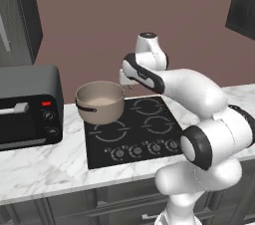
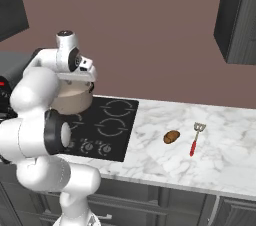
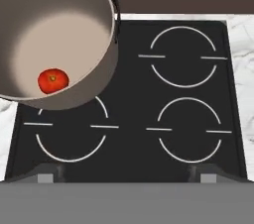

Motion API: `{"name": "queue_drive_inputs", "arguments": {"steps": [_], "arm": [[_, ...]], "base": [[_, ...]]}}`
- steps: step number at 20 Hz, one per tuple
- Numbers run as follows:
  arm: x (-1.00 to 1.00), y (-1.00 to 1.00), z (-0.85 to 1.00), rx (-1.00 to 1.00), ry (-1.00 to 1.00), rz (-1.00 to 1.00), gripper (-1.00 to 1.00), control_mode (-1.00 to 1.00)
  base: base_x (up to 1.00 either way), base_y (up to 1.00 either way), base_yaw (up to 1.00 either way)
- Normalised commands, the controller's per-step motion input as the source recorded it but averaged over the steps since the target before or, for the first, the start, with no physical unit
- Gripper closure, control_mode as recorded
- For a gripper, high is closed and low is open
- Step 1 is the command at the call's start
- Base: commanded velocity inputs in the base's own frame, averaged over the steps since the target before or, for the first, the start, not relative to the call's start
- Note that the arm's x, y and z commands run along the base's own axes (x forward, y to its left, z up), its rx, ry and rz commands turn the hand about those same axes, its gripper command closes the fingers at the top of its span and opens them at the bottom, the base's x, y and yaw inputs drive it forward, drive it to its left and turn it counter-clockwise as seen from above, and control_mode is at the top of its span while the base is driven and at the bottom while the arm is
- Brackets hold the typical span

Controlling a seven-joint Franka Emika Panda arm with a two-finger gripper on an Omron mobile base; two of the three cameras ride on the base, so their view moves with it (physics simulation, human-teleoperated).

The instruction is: Put the tomato and potato in the pot. Retrieve the spatula and lightly stir the vegetables in the pot.

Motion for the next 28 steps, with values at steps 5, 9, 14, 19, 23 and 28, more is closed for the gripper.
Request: {"name": "queue_drive_inputs", "arguments": {"steps": [5, 9, 14, 19, 23, 28], "arm": [[-0.90, -1.00, -0.03, 0.00, 0.00, -0.01, -1.00, -1.00], [-0.57, -1.00, -0.16, 0.00, 0.00, 0.00, -1.00, -1.00], [-0.05, -1.00, -0.17, 0.00, 0.01, 0.00, -1.00, -1.00], [0.04, -1.00, -0.16, 0.00, 0.03, 0.00, -1.00, -1.00], [-0.01, -0.78, -0.15, -0.10, 0.00, 0.00, -1.00, -1.00], [0.00, -0.67, -0.41, -0.19, 0.00, -0.04, -1.00, -1.00]], "base": [[0.00, 0.00, 0.00], [0.00, 0.00, 0.00], [0.00, 0.00, 0.00], [0.00, 0.00, 0.00], [0.00, 0.00, 0.00], [0.00, 0.00, 0.00]]}}
